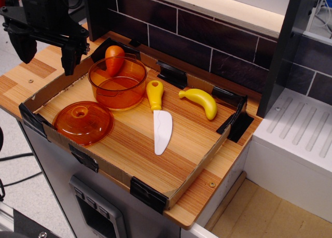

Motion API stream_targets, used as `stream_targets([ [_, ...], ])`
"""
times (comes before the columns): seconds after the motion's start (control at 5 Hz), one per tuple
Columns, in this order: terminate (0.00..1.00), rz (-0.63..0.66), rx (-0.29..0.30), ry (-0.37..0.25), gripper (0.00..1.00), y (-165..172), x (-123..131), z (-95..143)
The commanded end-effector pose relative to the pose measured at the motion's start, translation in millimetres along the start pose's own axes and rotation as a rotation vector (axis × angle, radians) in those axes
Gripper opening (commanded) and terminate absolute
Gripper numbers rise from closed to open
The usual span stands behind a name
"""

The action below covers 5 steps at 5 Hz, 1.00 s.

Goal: Put banana in pot

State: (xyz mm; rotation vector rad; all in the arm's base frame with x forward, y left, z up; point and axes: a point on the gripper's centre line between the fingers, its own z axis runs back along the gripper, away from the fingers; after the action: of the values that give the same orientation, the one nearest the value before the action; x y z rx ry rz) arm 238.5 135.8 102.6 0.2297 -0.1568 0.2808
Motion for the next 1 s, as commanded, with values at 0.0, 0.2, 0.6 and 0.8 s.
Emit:
stream_targets([
  [0.0,0.00,0.000,0.000,0.000,1.00,0.0,0.0,0.0],
  [0.2,0.00,0.044,-0.033,0.011,1.00,-14.0,-2.0,10.0],
  [0.6,0.00,0.230,-0.043,0.110,1.00,-73.9,3.2,31.3],
  [0.8,0.00,0.290,-0.048,0.125,1.00,-104.8,6.3,33.7],
])
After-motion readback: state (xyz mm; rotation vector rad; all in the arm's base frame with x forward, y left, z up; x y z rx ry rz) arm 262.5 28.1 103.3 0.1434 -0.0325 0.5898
